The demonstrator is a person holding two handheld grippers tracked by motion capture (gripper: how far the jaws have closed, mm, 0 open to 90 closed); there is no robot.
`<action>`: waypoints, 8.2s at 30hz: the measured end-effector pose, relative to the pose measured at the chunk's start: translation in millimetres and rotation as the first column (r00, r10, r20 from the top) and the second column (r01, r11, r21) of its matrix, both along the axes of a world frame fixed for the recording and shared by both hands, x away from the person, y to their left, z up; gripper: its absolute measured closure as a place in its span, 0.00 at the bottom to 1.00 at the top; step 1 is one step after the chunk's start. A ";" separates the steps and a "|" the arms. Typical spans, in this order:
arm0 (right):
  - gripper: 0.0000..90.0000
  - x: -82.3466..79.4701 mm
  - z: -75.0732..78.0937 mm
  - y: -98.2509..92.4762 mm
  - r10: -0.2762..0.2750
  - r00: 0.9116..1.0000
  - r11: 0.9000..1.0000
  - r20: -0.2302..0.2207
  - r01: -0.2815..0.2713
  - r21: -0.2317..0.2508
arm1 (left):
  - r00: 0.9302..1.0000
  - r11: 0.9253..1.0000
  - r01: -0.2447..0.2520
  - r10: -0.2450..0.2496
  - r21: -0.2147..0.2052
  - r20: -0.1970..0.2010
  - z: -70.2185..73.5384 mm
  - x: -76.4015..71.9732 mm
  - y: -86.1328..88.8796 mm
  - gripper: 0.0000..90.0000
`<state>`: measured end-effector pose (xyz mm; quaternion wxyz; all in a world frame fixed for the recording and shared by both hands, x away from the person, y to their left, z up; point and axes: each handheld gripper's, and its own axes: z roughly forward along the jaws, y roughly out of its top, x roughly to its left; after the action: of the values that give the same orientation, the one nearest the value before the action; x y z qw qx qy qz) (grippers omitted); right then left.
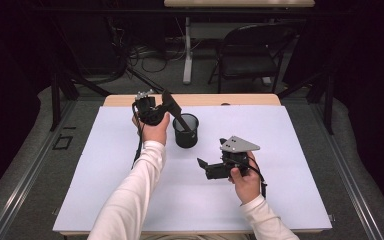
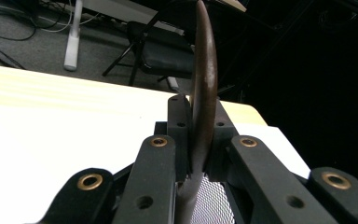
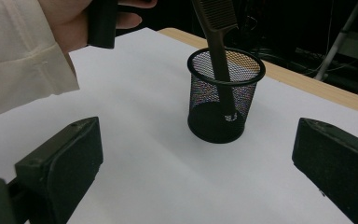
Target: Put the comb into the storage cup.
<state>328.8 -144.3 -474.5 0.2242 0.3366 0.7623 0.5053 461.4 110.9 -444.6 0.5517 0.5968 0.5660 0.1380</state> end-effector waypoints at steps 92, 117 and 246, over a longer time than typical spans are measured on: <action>0.03 1.8 -1.9 -0.6 0.007 1.000 1.000 -0.017 -0.007 0.003 | 0.994 0.995 -0.078 0.071 -0.069 -0.088 -26.7 5.0 17.5 0.84; 0.03 2.4 -2.3 -1.5 0.000 1.000 1.000 -0.016 0.000 -0.005 | 0.995 0.996 -0.091 0.090 -0.023 -0.031 -25.3 1.0 27.5 0.50; 0.05 -56.7 3.7 -31.2 0.020 0.999 1.000 -0.050 -0.020 0.002 | 0.854 0.842 0.441 -0.500 0.311 0.142 -35.4 -184.4 132.2 0.18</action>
<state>272.2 -175.5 -470.9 0.1998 0.3415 0.7707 0.4995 277.1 243.1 -479.9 0.5417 0.7678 0.3134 0.1371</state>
